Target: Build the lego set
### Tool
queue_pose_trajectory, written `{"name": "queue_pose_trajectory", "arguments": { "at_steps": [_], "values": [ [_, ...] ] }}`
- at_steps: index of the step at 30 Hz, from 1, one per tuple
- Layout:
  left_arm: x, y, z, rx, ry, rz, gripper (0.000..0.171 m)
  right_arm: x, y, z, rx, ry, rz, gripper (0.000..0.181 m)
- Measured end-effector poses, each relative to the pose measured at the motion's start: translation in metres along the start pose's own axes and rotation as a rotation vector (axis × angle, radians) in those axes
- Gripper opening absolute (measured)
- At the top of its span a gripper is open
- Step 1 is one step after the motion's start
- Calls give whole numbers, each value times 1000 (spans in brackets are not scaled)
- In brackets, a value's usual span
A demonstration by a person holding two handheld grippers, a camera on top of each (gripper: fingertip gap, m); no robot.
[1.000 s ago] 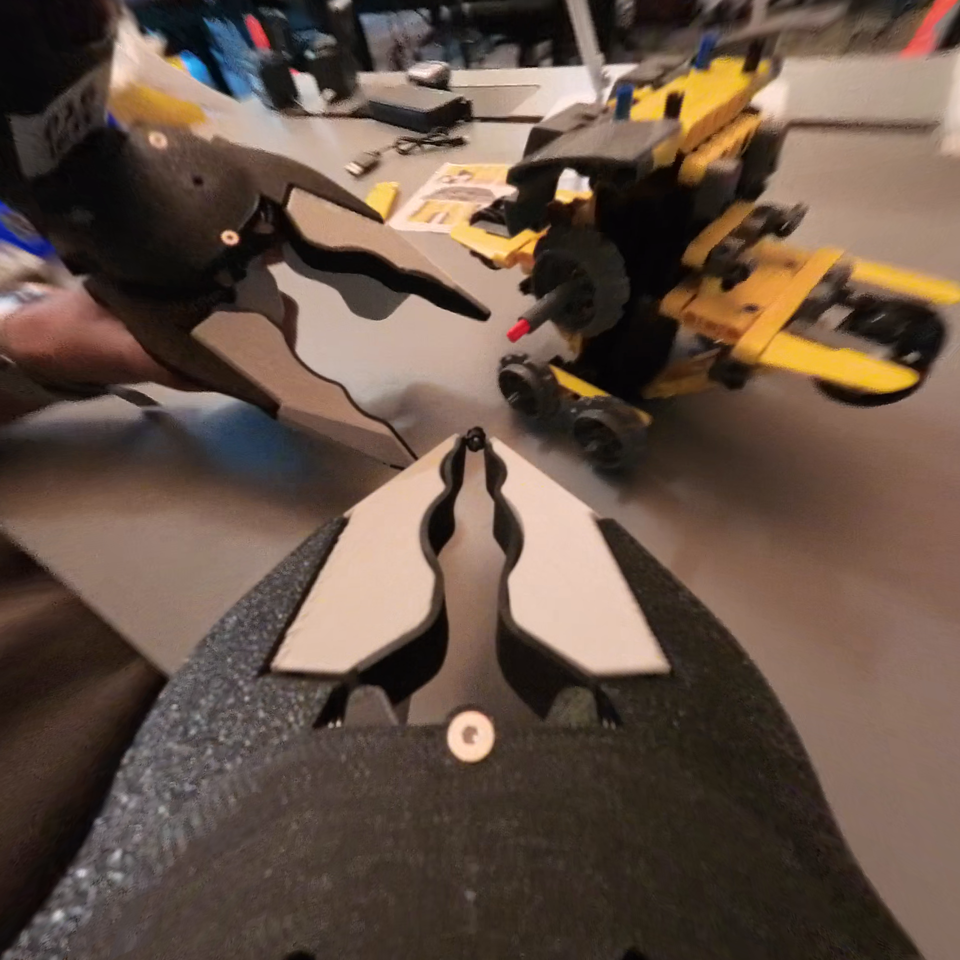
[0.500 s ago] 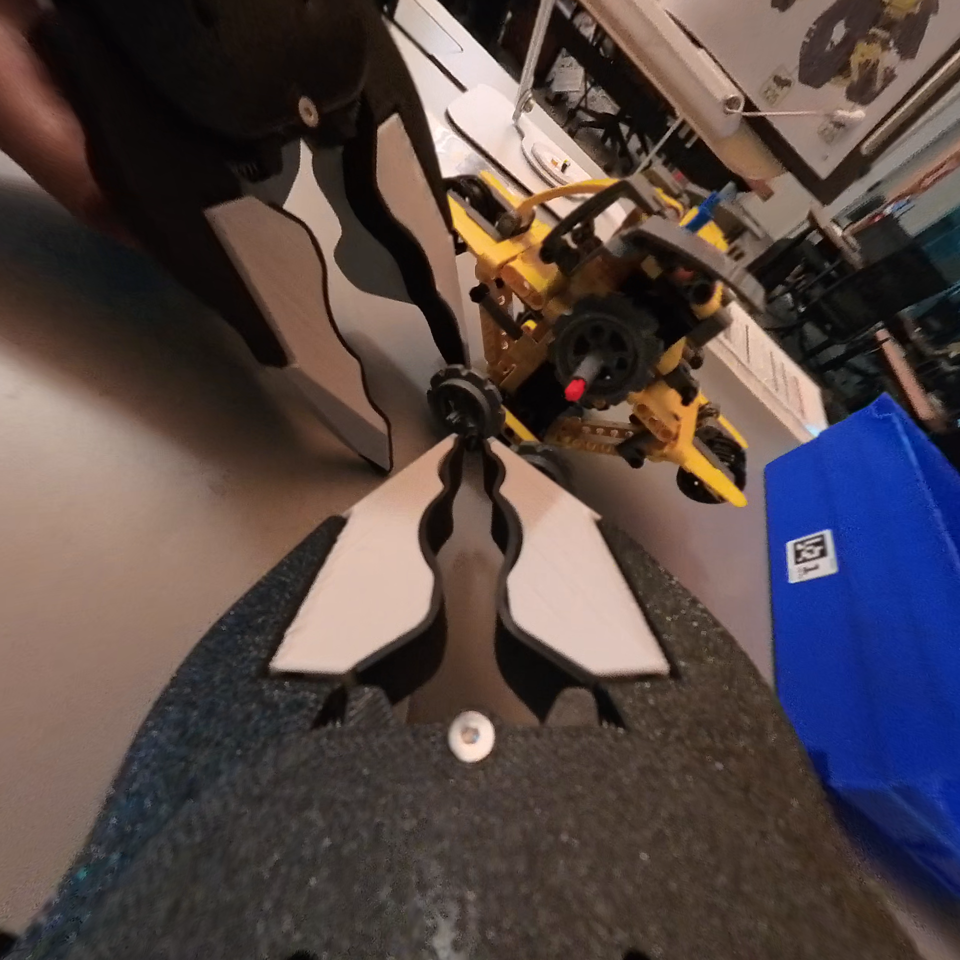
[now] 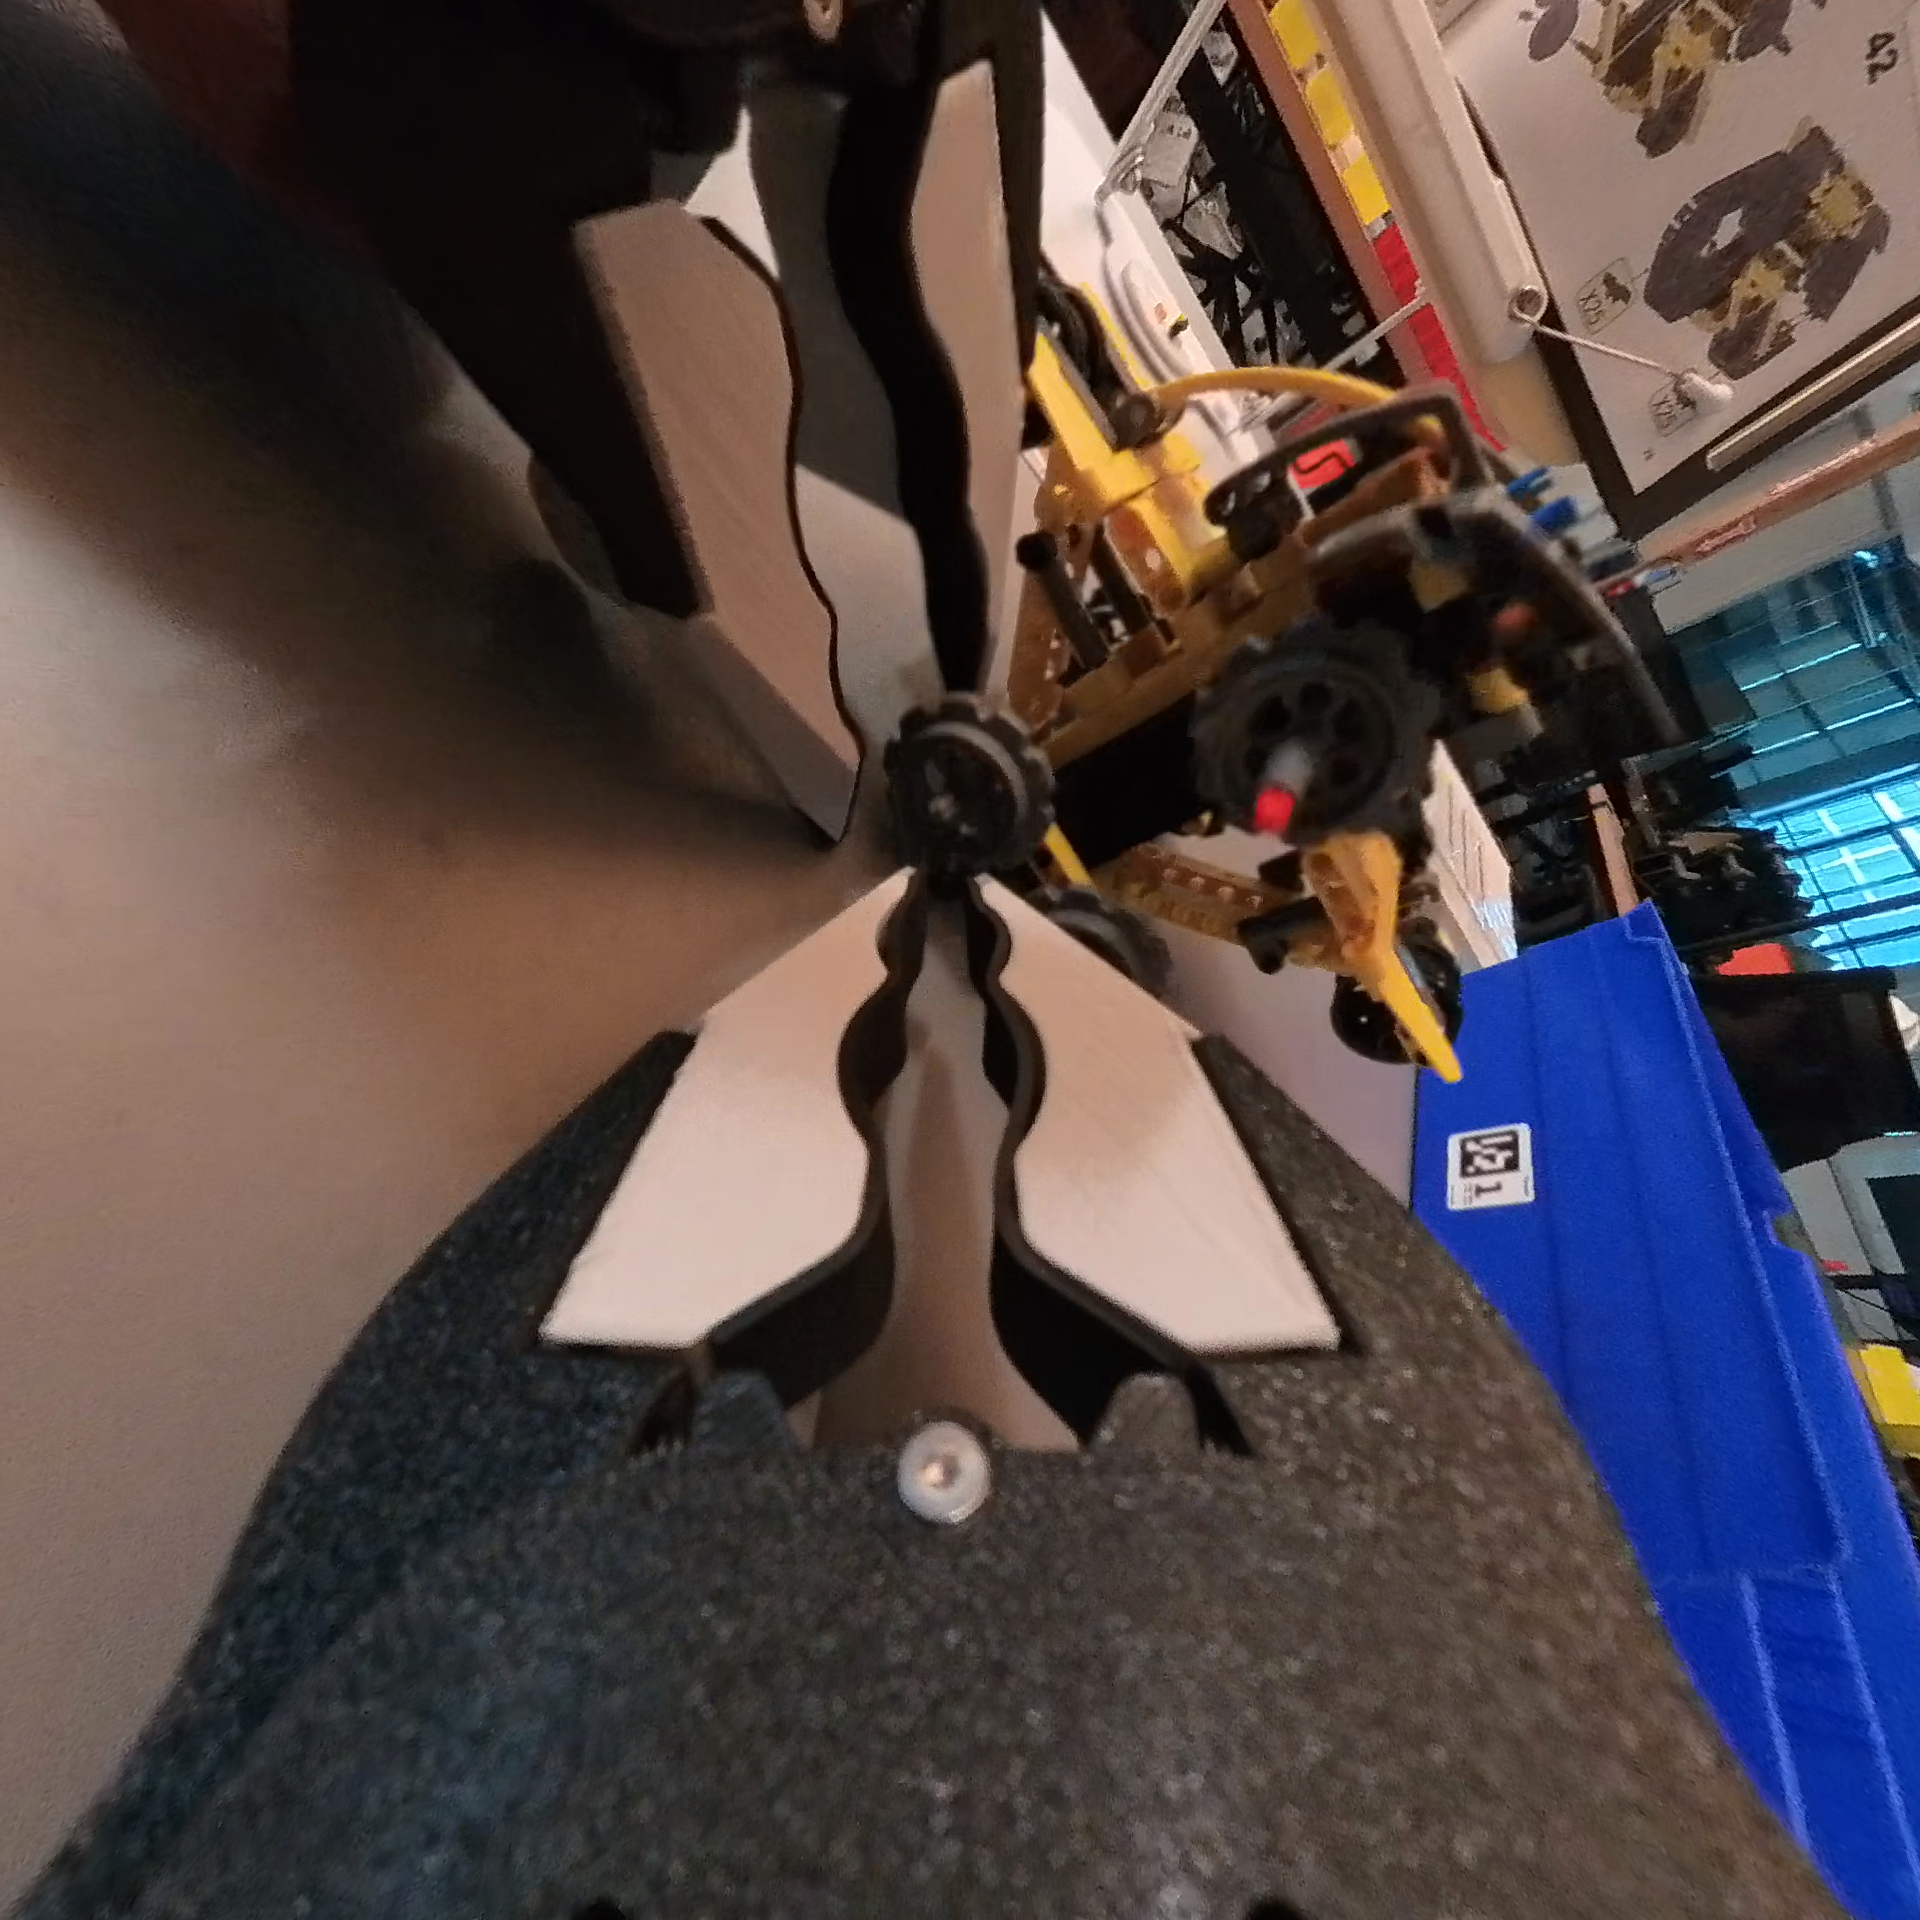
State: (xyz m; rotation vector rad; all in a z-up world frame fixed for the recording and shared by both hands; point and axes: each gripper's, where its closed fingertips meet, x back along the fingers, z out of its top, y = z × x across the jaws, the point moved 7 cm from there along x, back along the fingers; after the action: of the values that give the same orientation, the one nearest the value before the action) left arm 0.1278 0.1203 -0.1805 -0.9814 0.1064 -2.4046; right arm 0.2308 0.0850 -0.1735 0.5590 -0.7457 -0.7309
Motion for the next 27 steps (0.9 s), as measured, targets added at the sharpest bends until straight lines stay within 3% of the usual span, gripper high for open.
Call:
{"name": "queue_pose_trajectory", "arguments": {
  "at_steps": [2,4,6,10,18,22,25,27],
  "values": [
    [-3,-3,3,52,1,-50,62,2,1,0,-15,7,0,7],
    [-5,-3,5,65,-2,-80,60,2,3,0,-30,12,1,7],
    [-6,-4,5,47,0,-74,43,3,4,0,-44,16,1,7],
    [-6,-4,5,16,7,-29,26,3,5,-1,-50,21,2,7],
    [-6,1,6,12,-1,-20,25,-1,-1,3,23,32,3,7],
    [-5,3,5,-11,-7,-11,31,-4,-6,6,52,18,-14,7],
    [-2,3,3,24,-8,-44,42,-6,-9,9,66,12,-16,7],
    [2,5,1,49,-9,-89,58,-7,-11,10,68,2,-17,7]
  ]
}}
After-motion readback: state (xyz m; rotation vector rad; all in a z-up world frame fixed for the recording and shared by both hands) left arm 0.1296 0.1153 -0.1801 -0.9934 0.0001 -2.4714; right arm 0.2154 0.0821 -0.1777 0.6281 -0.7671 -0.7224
